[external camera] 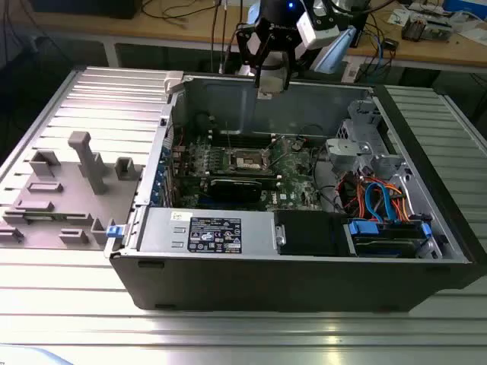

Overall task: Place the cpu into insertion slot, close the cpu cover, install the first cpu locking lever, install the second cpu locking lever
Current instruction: 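Place the cpu into insertion slot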

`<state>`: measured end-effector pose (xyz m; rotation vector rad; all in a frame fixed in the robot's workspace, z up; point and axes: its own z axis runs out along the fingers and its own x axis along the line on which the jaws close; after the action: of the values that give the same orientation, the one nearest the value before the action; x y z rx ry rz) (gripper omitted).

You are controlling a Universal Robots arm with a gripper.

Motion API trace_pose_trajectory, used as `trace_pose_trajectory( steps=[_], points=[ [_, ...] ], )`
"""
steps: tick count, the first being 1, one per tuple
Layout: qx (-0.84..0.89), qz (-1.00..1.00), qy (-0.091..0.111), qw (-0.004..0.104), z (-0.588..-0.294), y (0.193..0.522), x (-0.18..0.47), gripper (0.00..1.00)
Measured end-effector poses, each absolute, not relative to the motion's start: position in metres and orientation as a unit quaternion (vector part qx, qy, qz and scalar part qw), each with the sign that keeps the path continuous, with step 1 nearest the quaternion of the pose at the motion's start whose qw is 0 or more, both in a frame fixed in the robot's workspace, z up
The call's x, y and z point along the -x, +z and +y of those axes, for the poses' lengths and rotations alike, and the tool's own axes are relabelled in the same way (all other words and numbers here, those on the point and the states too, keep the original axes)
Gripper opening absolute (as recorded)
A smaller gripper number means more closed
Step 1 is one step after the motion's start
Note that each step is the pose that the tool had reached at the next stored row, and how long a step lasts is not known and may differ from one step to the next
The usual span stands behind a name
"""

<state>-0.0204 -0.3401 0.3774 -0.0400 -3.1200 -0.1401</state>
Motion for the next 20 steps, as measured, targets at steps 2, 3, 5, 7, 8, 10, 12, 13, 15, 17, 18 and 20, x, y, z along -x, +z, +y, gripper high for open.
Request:
trace_pose_trajectory(
  steps=[2,3,5,7,8,10,12,13,15,17,18,20],
  points=[
    [0.013,-0.999,-0.045,0.009,-0.3401,0.3774,0.0204,0.54],
    [0.013,-0.999,-0.045,0.009,-0.3401,0.3774,0.0204,0.54],
    [0.013,-0.999,-0.045,0.009,-0.3401,0.3774,0.0204,0.54],
    [0.015,-0.999,-0.045,0.009,-0.3401,0.3774,0.0203,0.54],
    [0.016,-0.999,-0.045,0.009,-0.3401,0.3774,0.0203,0.54],
    [0.019,-0.999,-0.045,0.009,-0.3401,0.3774,0.0203,0.54],
    [0.023,-0.999,-0.045,0.009,-0.3401,0.3774,0.0203,0.54],
    [0.024,-0.999,-0.045,0.009,-0.3401,0.3774,0.0203,0.54],
    [0.025,-0.999,-0.045,0.009,-0.3401,0.3774,0.0204,0.54],
    [0.025,-0.999,-0.045,0.009,-0.3401,0.3774,0.0204,0.54],
    [0.025,-0.999,-0.045,0.009,-0.3401,0.3774,0.0203,0.54],
    [0.025,-0.999,-0.045,0.009,-0.3401,0.3774,0.0204,0.54]
  ],
)
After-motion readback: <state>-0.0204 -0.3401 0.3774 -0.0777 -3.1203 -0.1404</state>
